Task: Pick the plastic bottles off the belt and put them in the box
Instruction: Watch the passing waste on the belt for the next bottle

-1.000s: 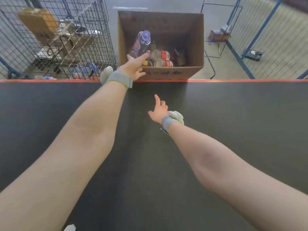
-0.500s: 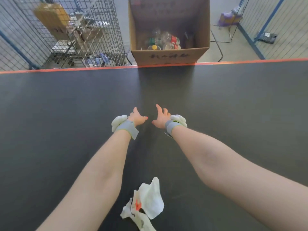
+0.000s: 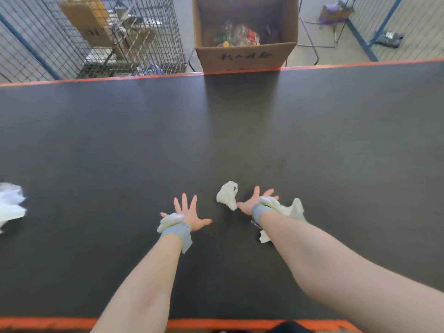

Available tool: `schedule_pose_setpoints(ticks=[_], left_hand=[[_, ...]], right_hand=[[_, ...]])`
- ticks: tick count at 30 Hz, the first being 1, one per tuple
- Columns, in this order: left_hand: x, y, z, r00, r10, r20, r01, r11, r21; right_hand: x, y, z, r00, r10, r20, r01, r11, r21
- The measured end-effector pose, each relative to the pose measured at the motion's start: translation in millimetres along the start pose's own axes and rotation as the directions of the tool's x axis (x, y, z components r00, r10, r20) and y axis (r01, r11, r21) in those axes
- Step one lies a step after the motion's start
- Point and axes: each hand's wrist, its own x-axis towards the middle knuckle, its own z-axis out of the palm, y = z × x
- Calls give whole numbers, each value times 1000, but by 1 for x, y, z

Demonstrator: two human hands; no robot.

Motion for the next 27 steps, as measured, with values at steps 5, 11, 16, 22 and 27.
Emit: schedule_pose_setpoints(ticks=[5, 11, 16, 22, 27], left_hand=[[-23, -19, 34, 999, -31, -39, 32, 999, 11], [-34, -34, 29, 987, -52, -155, 41, 996, -75], [-36, -53, 22, 980, -77, -184, 60, 994, -96], [-44, -95, 32, 943, -207, -260, 160, 968, -191], [-44, -126, 29, 866, -303, -398, 230, 948, -222]], right_hand=[[-16, 28, 38, 1000, -1, -25, 3, 998, 67], [-34, 5, 37, 959, -188, -211, 217, 968, 124], [-30, -13, 33, 935, -350, 57, 354, 932, -80], [-39, -48, 56, 915, -402, -34, 392, 906, -157], [-69, -114, 65, 771, -637, 20, 633, 762, -138]])
